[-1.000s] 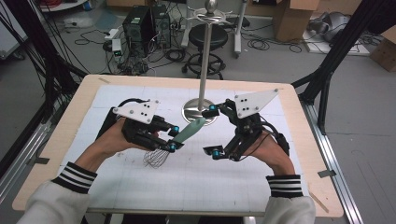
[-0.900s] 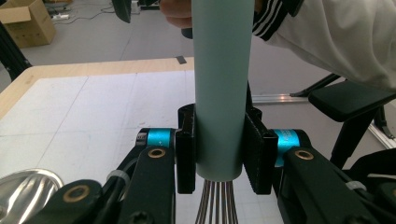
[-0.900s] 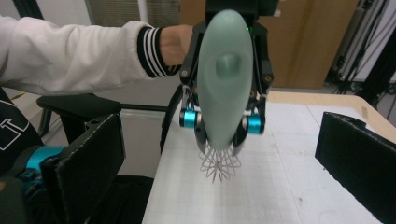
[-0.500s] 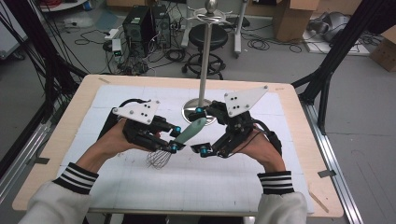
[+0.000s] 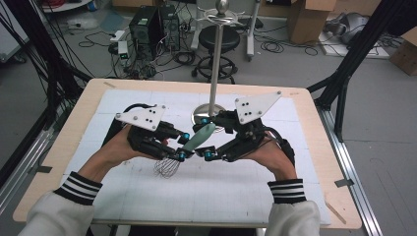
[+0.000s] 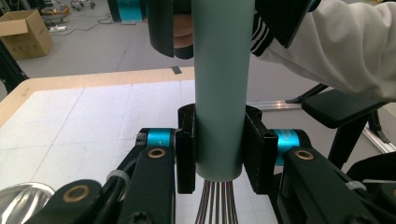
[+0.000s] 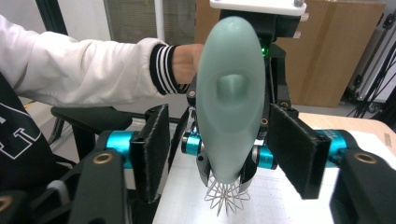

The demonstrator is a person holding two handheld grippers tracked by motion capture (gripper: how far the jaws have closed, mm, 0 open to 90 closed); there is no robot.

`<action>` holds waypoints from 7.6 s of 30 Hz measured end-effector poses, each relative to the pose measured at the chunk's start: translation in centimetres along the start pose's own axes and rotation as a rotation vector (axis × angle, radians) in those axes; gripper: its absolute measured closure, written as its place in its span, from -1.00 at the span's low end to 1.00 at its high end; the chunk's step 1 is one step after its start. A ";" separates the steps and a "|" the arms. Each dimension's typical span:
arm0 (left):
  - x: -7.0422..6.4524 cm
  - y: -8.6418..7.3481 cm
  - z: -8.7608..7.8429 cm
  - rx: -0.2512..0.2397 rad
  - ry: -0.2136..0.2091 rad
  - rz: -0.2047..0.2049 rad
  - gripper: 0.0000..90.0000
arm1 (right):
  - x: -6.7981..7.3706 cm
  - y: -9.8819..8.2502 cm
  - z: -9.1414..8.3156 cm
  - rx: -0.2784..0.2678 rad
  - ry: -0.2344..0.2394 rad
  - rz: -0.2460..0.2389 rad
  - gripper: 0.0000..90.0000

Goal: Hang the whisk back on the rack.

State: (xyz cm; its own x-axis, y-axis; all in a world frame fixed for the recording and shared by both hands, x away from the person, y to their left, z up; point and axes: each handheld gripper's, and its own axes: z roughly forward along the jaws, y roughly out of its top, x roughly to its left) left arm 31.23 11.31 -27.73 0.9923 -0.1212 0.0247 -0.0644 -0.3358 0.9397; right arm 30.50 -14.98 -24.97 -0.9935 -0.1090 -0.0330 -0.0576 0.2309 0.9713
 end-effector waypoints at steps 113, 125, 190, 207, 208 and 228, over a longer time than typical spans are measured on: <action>-5.3 -13.3 -12.0 -0.023 0.507 -0.253 -0.96 | -10.6 5.0 -12.1 0.210 -0.602 0.273 0.46; -5.3 -13.6 -12.1 -0.008 0.514 -0.267 -0.96 | -12.8 6.3 -12.7 0.236 -0.607 0.266 0.46; -5.1 -14.3 -12.8 -0.008 0.530 -0.287 -0.96 | -17.8 7.5 -9.9 0.279 -0.593 0.269 0.28; -4.9 -14.4 -12.7 -0.012 0.537 -0.286 -0.96 | -13.2 4.8 -11.0 0.342 -0.660 0.280 -0.77; -4.9 -14.4 -12.7 -0.009 0.539 -0.285 -0.96 | -12.9 4.5 -11.1 0.337 -0.655 0.281 -0.78; -5.4 -14.1 -11.9 -0.001 0.540 -0.274 -0.96 | -4.2 -2.2 -12.7 0.231 -0.610 0.220 -0.99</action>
State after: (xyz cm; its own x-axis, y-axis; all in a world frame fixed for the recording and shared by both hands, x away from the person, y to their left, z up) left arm 28.07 27.83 -37.09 0.8863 0.4606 -0.0490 0.2010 -0.2873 0.9365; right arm 36.05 -27.32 -23.93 -0.8581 0.5125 -0.0334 0.1996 0.3927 0.8978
